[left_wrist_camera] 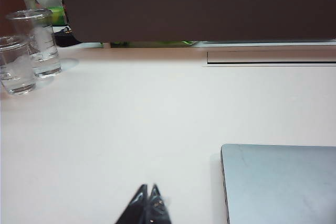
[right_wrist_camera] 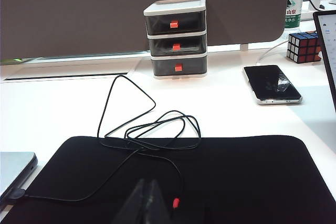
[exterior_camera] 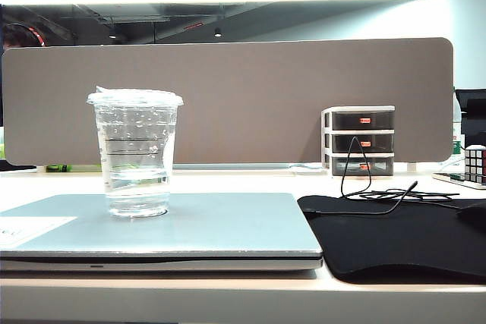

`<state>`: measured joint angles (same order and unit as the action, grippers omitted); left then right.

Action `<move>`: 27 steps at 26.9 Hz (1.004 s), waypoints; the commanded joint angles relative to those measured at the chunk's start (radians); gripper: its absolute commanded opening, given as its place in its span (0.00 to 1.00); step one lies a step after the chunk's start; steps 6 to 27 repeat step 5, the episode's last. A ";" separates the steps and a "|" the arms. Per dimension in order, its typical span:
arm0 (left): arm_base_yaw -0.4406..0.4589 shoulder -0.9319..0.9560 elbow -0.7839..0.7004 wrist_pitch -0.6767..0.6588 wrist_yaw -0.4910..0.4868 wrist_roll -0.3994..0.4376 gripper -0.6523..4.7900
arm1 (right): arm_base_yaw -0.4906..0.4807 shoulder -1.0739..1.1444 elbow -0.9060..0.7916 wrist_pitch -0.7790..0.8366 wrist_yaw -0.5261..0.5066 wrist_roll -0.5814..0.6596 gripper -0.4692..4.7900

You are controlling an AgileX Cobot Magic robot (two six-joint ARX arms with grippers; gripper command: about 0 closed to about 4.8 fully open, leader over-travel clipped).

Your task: Pick up the coffee cup and place it over the laptop.

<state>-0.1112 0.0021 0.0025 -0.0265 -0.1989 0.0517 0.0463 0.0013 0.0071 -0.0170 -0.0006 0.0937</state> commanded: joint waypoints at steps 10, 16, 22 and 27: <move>0.002 0.000 0.005 0.006 0.001 -0.003 0.11 | 0.000 -0.002 -0.006 0.013 0.001 0.000 0.08; 0.002 0.000 0.005 0.006 0.001 -0.003 0.11 | 0.000 -0.002 -0.006 0.013 0.001 0.000 0.08; 0.002 0.000 0.005 0.006 0.001 -0.003 0.11 | 0.000 -0.002 -0.006 0.013 0.001 0.000 0.08; 0.002 0.000 0.005 0.006 0.001 -0.003 0.11 | 0.000 -0.002 -0.006 0.013 0.001 0.000 0.08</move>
